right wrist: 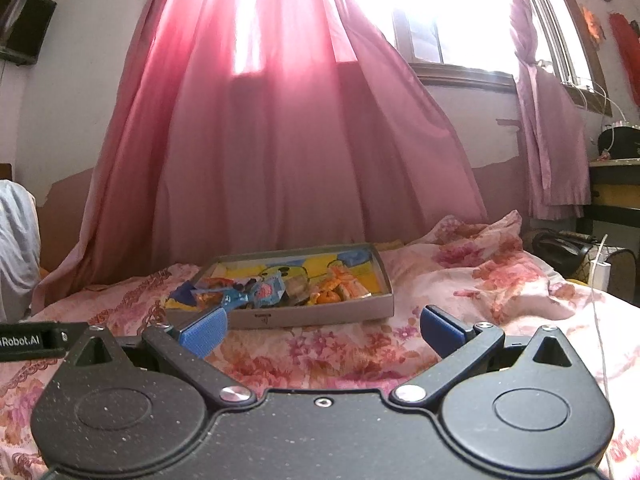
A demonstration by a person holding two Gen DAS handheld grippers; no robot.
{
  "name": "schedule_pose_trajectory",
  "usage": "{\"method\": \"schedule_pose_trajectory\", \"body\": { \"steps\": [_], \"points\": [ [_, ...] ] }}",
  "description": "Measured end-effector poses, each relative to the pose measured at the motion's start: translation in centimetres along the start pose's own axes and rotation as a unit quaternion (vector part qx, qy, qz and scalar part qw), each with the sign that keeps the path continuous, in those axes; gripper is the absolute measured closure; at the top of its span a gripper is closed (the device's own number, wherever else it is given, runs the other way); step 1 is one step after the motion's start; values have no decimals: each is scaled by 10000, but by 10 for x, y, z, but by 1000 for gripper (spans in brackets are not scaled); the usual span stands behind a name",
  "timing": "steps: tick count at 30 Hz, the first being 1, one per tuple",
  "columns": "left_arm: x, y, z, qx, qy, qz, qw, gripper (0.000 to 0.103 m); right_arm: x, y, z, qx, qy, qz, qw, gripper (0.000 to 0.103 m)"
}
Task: Organize snacks
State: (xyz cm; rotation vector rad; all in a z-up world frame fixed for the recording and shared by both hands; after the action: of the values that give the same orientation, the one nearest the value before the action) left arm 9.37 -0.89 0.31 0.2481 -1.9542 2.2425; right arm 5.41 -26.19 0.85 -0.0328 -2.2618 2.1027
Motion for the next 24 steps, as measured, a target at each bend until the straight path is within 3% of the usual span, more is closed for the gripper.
{"method": "schedule_pose_trajectory", "body": {
  "steps": [5, 12, 24],
  "points": [
    [4, 3, -11, 118, -89, 25, 9999, 0, 13, 5, -5, 39, 86, -60, 9999, 1],
    [8, 16, -23, 192, -166, -290, 9993, 0, 20, 14, -9, 93, 144, -206, 9996, 1],
    [7, 31, -18, -153, -137, -373, 9991, 0, 13, 29, -14, 166, 119, -479, 9986, 1]
  ]
}}
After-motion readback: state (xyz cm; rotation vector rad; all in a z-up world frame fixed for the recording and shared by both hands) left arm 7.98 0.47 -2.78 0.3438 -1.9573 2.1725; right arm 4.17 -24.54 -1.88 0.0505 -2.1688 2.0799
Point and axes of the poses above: each gripper's, at about its wrist camera, not at the fingertips, and x roughly against the way its jaws point, z to its right, y to its underside, the point moved 6 cm from there along -x, roughly the way its jaws point, and after that the axes turned 9 degrees about z, right-handed, at the moved point
